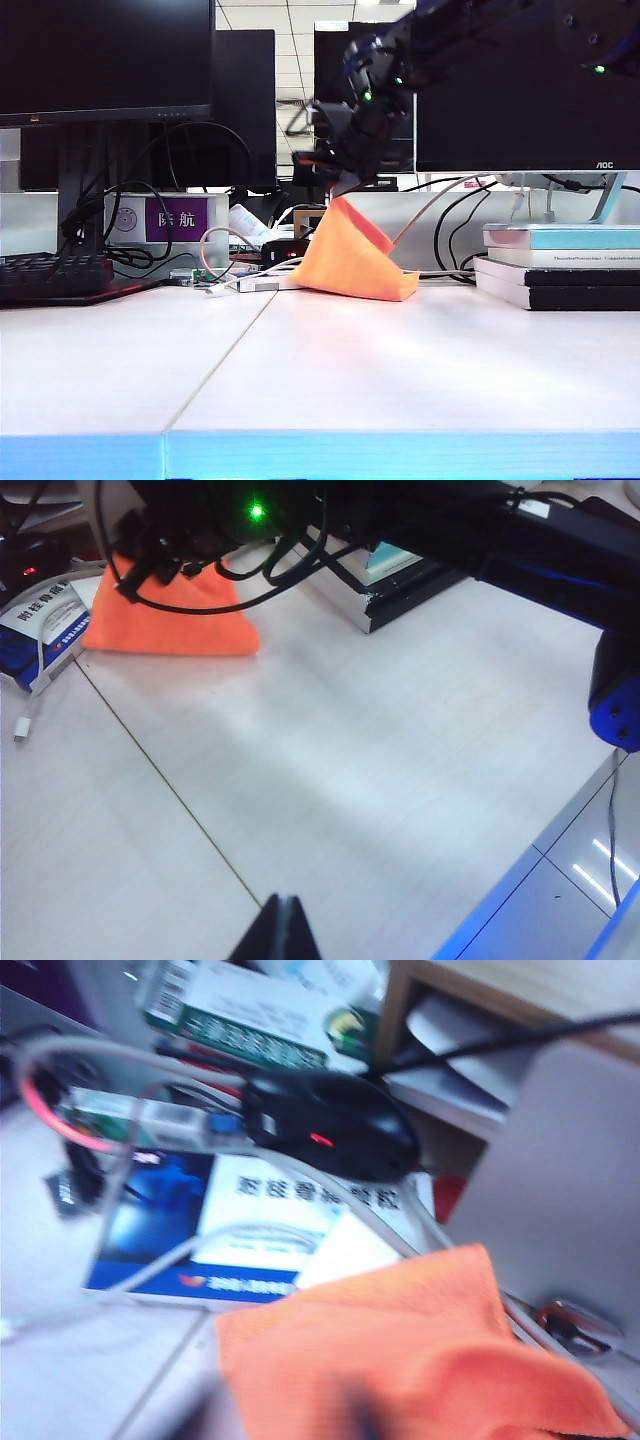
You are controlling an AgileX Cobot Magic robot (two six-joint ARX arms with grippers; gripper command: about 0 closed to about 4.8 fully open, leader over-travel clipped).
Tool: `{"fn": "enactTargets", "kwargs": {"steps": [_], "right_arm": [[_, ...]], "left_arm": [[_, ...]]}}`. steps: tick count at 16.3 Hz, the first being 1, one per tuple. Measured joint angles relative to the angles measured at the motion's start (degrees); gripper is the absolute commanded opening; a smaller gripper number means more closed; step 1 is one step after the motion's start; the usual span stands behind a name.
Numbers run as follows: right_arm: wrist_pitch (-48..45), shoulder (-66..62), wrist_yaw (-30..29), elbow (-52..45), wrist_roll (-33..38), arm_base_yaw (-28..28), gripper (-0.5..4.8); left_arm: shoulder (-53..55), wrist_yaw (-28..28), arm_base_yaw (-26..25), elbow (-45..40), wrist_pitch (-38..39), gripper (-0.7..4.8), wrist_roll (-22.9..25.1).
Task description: Wipe the table from back to front using the rag.
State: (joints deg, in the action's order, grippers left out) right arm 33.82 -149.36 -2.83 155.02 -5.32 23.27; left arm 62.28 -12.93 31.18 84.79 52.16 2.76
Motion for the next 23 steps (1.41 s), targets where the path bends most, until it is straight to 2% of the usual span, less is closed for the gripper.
{"fn": "enactTargets", "kwargs": {"steps": [1,3,4,6,7,9,10,11,18,23], "right_arm": [[0.0,0.3,0.0,0.0,0.1,0.4,2.02],[0.3,1.2,0.0,0.0,0.0,0.5,-0.05],[1.2,2.1,0.0,0.0,0.1,0.5,-0.03],[1.6,4.0,0.0,0.1,-0.3,0.4,3.83],[1.6,4.6,0.0,0.1,-0.2,0.4,4.72],[1.6,5.6,-0.5,0.2,-0.2,0.4,4.63],[1.7,5.9,-0.7,0.2,-0.1,0.4,3.4],[1.9,6.1,-1.0,0.2,-0.1,0.4,-0.06],[7.1,8.3,-5.8,0.0,-0.3,0.6,0.0],[8.6,14.4,-6.2,0.0,-0.3,0.6,0.0]], "left_arm": [[0.0,0.0,0.0,0.0,0.0,-0.05,0.0],[0.0,0.0,0.0,0.0,0.0,-0.06,0.0],[0.0,0.0,0.0,0.0,0.0,-0.06,0.0],[0.0,0.0,0.0,0.0,0.0,-0.06,0.0],[0.0,0.0,0.0,0.0,0.0,-0.05,0.0],[0.5,0.0,0.0,0.0,-0.1,-0.06,0.0],[0.9,0.0,0.0,0.0,-0.1,-0.05,0.0],[1.1,0.0,0.0,0.0,-0.1,-0.05,0.0],[2.9,0.0,0.0,0.0,-0.9,-0.05,0.2],[2.8,0.0,0.0,0.0,-1.3,-0.05,0.2]]}}
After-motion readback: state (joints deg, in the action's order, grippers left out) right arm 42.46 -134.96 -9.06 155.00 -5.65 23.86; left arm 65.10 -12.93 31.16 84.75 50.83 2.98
